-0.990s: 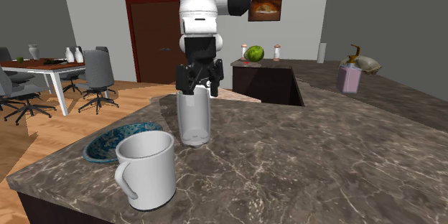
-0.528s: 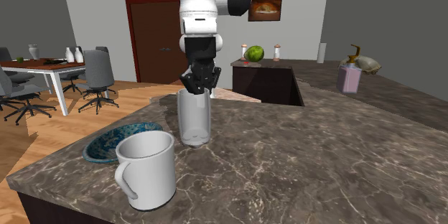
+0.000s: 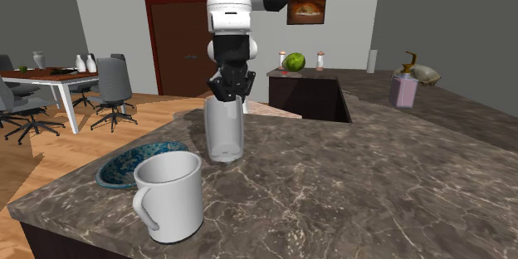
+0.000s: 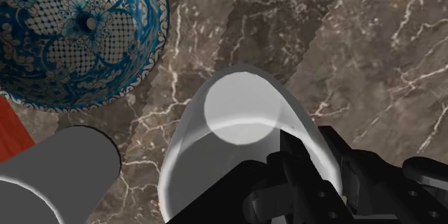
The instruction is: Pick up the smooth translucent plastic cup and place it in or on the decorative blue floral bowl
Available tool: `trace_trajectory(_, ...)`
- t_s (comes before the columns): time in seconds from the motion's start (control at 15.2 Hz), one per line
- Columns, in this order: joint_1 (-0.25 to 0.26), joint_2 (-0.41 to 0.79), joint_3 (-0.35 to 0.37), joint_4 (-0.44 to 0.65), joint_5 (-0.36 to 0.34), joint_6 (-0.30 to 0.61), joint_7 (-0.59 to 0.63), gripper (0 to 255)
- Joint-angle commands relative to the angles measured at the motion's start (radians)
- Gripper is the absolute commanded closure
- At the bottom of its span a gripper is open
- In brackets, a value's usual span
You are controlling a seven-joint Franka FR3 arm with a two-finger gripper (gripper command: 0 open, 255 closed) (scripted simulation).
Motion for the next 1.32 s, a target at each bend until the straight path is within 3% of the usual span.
trace_trajectory(0.0,0.002,-0.012,-0.003,0.012,-0.008,-0.023,0.005,255)
trace_trajectory(1.19,0.004,-0.070,-0.020,0.180,-0.047,-0.240,0.035,255)
trace_trajectory(1.25,-0.016,-0.055,-0.026,0.207,-0.039,-0.255,0.012,255)
